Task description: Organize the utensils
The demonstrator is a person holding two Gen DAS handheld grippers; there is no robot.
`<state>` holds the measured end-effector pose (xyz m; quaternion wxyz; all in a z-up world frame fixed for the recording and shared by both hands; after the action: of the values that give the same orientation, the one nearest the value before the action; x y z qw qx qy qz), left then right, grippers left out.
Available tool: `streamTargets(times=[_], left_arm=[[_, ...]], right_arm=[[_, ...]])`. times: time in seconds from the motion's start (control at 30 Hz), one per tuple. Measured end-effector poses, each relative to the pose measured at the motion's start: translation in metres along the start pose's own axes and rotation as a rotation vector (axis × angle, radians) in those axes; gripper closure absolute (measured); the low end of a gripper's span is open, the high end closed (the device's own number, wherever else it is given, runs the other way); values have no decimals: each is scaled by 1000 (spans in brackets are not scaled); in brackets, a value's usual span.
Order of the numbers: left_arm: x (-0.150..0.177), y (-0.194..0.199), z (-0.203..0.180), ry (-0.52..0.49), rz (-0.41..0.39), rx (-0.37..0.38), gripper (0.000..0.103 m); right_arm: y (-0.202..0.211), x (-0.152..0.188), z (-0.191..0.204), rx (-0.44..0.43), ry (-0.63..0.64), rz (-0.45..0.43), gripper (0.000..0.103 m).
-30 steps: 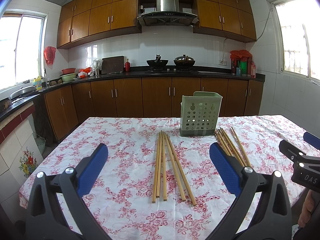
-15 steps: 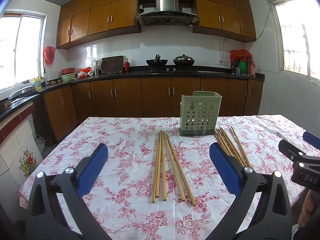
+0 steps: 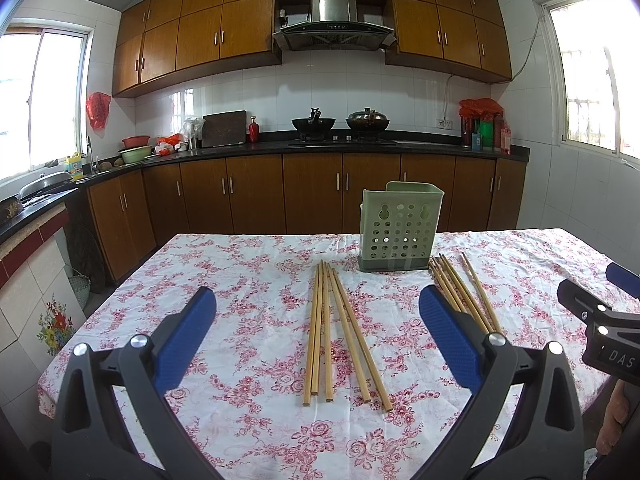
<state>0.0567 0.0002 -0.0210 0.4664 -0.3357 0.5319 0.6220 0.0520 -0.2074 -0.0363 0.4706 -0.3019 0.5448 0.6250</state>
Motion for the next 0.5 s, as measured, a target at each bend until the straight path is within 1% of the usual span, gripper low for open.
streamTargets(times=[0.5], left_arm=[[4, -3, -4, -2, 8, -5, 4]], right_arm=[[-3, 3, 0, 2, -4, 6, 2]])
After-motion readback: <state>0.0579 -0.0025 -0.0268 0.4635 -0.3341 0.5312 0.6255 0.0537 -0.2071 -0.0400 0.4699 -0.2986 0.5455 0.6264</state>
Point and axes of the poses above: each gripper's, at about its wrist camera, not at the fingertips, and y roughly against the way its jaws point, z to its left, x to its underside, the point moved 6 cm from there along -y, roughly the way its jaws point, and after that the axes turned 11 degrees about -y, right-handed, at the moved point
